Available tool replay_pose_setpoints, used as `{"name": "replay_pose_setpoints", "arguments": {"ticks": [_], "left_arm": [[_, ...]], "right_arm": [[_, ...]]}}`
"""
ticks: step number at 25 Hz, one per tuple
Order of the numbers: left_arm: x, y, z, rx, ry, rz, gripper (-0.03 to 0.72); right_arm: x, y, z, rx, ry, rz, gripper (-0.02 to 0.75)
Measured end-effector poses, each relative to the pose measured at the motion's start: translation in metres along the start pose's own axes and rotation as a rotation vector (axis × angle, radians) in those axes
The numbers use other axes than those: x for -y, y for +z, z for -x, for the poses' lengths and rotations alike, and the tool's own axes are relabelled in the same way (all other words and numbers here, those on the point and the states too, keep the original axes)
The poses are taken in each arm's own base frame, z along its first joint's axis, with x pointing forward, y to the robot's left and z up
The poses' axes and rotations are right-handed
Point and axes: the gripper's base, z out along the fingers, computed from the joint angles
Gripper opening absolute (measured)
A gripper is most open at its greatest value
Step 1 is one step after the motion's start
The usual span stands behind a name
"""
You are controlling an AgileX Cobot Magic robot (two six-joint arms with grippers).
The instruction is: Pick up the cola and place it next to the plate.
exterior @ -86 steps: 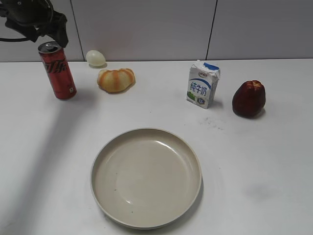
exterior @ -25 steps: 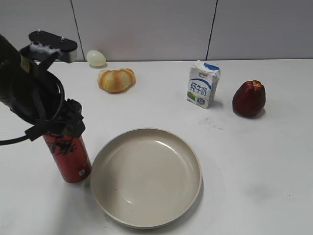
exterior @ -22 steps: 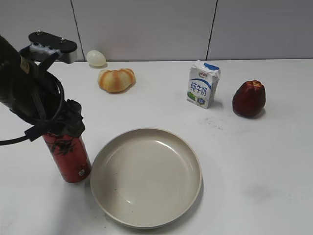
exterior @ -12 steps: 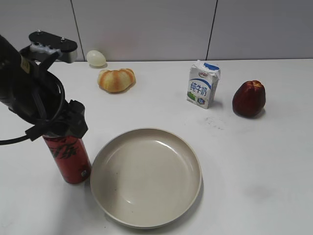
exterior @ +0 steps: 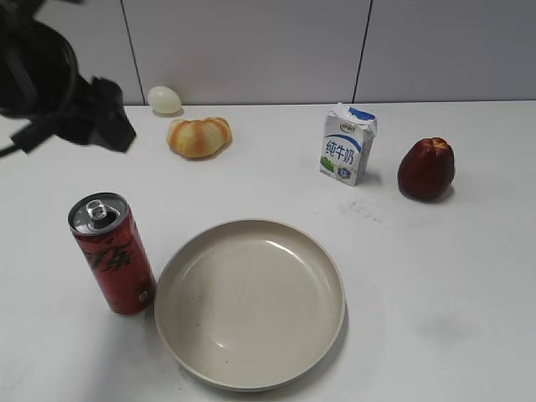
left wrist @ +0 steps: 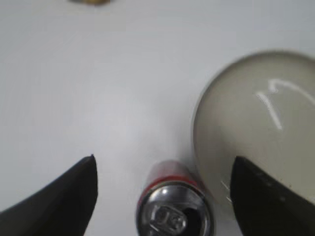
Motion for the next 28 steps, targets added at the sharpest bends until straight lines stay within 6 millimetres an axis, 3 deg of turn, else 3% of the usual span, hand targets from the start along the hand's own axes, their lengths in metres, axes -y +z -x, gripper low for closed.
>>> {"name": "replay_pose_setpoints", "arguments": {"ticks": [3,6,12,16,21,28], "left_arm": [[-0.025,-0.030,0.008,0.080,-0.053,0.064,0.635],[-0.067,-0.042,0.002,0.060,-0.137,0.153,0.620],[-0.134,-0.059,-0.032,-0.048,-0.323,0.264,0.589],[-0.158,-0.068,-0.054,-0.118,-0.406,0.287,0.588],[-0.155,-0.077,-0.067,-0.123,-0.483,0.220,0.585],[-0.109,-0.088,-0.116,-0.112,-0.499,0.187,0.581]], "right_arm": [[0.000,0.000,0.000,0.000,0.000,0.000,0.592],[0.000,0.000,0.000,0.000,0.000,0.000,0.592],[0.000,0.000,0.000,0.000,0.000,0.000,0.592],[0.000,0.000,0.000,0.000,0.000,0.000,0.592],[0.000,0.000,0.000,0.000,0.000,0.000,0.592],[0.000,0.000,0.000,0.000,0.000,0.000,0.592]]}}
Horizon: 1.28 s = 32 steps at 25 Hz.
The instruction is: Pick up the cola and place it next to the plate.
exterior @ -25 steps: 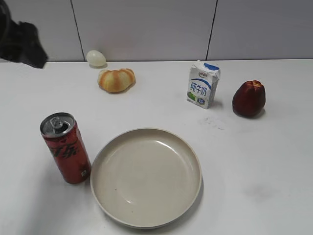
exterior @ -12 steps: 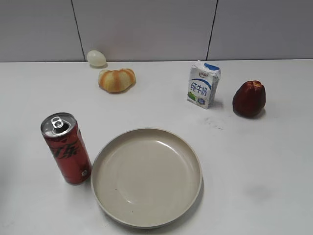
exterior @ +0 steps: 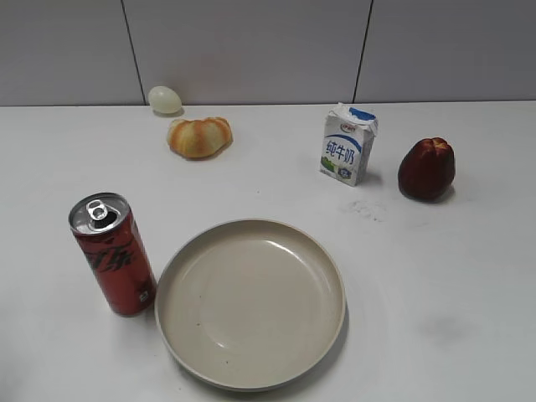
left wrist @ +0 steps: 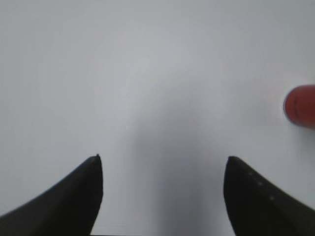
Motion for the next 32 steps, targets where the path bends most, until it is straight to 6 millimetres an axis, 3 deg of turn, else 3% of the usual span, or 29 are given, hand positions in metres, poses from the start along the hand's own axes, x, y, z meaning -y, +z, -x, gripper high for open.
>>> {"name": "replay_pose_setpoints", "arguments": {"ticks": [7,13,21,32], "left_arm": [[0.016,-0.011,-0.082,0.078,0.007,0.002,0.565],[0.029,-0.013,-0.131,0.209,0.011,-0.018,0.546],[0.034,-0.025,-0.152,0.485,0.029,0.026,0.525],[0.039,-0.037,-0.177,0.677,0.053,0.056,0.522]], "right_arm": [[0.000,0.000,0.000,0.000,0.000,0.000,0.592],[0.000,0.000,0.000,0.000,0.000,0.000,0.592],[0.000,0.000,0.000,0.000,0.000,0.000,0.592],[0.000,0.000,0.000,0.000,0.000,0.000,0.592]]}}
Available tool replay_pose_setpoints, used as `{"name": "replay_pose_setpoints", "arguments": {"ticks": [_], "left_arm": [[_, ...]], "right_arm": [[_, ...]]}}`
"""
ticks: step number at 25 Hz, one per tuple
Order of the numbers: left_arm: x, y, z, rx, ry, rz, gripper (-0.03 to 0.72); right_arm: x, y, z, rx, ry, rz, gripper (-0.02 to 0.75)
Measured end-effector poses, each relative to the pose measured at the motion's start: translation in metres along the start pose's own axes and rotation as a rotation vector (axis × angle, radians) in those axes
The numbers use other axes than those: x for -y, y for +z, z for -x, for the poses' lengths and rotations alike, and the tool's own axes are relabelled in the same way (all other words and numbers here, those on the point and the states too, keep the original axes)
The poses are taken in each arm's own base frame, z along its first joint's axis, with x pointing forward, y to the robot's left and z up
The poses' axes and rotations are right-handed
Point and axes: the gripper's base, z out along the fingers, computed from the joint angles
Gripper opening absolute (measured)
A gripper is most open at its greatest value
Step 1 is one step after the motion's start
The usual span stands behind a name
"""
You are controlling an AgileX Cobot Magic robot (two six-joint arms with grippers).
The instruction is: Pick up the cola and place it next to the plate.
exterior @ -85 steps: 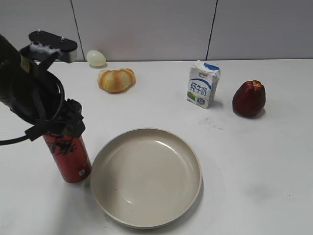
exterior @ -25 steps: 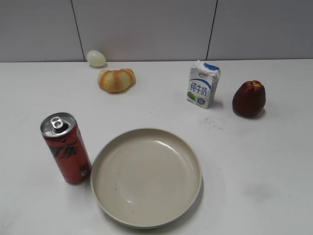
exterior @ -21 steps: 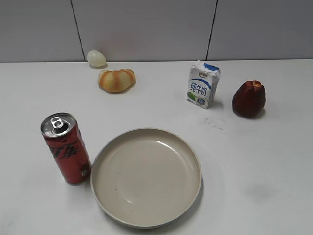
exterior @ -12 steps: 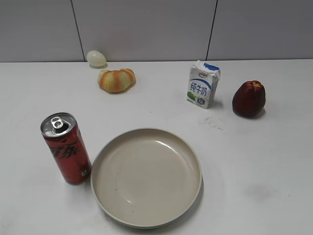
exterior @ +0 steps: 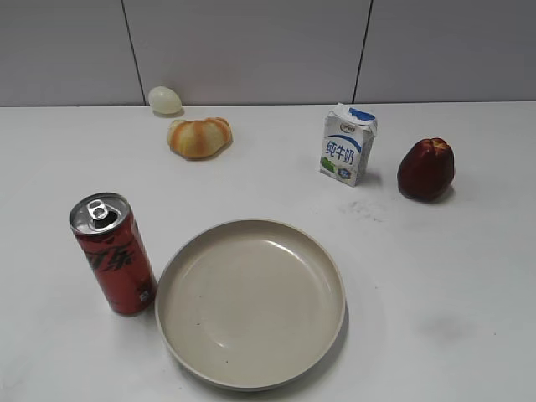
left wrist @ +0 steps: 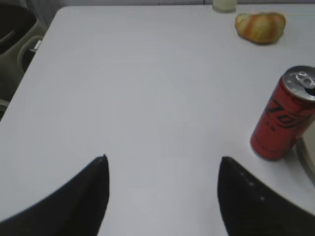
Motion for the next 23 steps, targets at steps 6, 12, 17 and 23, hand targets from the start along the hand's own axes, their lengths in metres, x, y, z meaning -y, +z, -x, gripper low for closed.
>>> {"name": "replay_pose_setpoints", "arguments": {"ticks": [6,12,17,23], "left_arm": [[0.0025,-0.0103,-0.0073,0.078,0.013,0.011,0.519],[0.0026,-0.0105,-0.0075,0.080,0.014,0.012,0.519],[0.0026,-0.0105,-0.0075,0.080,0.014,0.012,0.519],[0.0026,-0.0105,-0.0075,0.080,0.014,0.012,0.519]], "right_arm": [[0.0000,0.0000,0.0000,0.000,0.000,0.000,0.592],[0.0000,0.0000,0.0000,0.000,0.000,0.000,0.592],[0.0000,0.0000,0.0000,0.000,0.000,0.000,0.592],[0.0000,0.0000,0.0000,0.000,0.000,0.000,0.592]]}}
